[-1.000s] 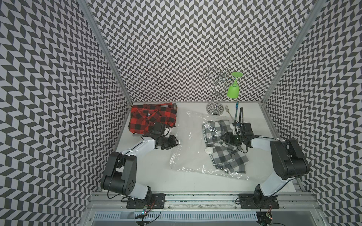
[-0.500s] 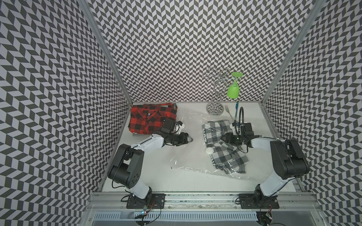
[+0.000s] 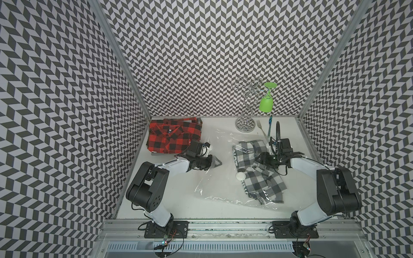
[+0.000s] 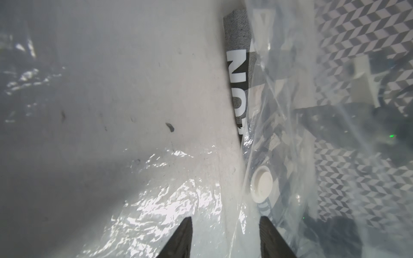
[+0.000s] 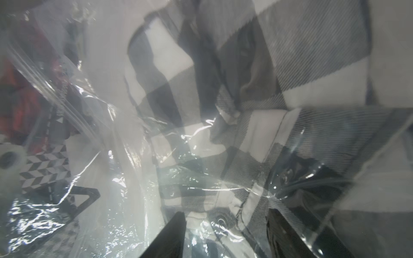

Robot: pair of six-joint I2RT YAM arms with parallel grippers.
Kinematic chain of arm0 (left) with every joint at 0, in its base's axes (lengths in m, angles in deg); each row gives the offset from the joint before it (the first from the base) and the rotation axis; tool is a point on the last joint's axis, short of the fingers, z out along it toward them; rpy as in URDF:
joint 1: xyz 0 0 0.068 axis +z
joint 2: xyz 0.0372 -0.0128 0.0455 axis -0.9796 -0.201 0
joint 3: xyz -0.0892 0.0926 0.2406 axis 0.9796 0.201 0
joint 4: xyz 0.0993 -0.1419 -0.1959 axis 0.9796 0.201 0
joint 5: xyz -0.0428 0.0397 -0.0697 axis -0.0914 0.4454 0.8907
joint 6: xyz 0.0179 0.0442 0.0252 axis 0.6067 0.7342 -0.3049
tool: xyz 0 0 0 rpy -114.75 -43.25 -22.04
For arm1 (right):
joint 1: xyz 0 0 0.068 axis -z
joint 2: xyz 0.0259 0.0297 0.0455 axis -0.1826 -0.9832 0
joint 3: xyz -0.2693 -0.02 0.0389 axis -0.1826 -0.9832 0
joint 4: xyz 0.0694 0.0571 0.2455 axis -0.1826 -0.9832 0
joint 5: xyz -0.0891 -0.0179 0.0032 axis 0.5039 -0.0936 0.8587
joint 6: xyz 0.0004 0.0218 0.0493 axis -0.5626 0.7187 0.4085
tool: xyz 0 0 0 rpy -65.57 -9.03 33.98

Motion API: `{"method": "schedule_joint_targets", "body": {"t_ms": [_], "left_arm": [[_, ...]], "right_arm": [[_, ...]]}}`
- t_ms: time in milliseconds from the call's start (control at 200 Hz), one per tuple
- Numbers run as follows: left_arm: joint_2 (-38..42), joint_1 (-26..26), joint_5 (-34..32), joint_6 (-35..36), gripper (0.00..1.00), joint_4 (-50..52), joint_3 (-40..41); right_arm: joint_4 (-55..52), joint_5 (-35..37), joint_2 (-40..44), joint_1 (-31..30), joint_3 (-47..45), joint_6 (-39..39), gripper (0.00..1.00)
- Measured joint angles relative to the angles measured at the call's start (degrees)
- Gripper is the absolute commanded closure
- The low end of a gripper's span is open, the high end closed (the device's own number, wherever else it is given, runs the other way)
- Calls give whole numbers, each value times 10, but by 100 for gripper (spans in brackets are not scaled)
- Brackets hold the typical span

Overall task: Take the shirt out of the vacuum bag
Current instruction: Take out the shirt from the vacuum bag.

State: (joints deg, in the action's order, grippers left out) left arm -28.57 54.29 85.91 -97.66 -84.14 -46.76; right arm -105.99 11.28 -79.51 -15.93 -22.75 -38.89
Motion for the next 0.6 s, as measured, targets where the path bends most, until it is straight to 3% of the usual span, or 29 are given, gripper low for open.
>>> {"method": "schedule_joint_targets", "body": {"t_ms": [225, 380, 601], "left_arm": [[0, 0, -4, -3, 51, -12, 19], [0, 0, 16, -13, 48, -37, 24], [-1, -9, 84, -28, 46, -101, 31]], "right_arm": [[-28, 76, 46, 66, 46, 32, 44], [-30, 101, -12, 120, 46, 42, 59], [-28, 112, -78, 135, 37, 35, 70]]}}
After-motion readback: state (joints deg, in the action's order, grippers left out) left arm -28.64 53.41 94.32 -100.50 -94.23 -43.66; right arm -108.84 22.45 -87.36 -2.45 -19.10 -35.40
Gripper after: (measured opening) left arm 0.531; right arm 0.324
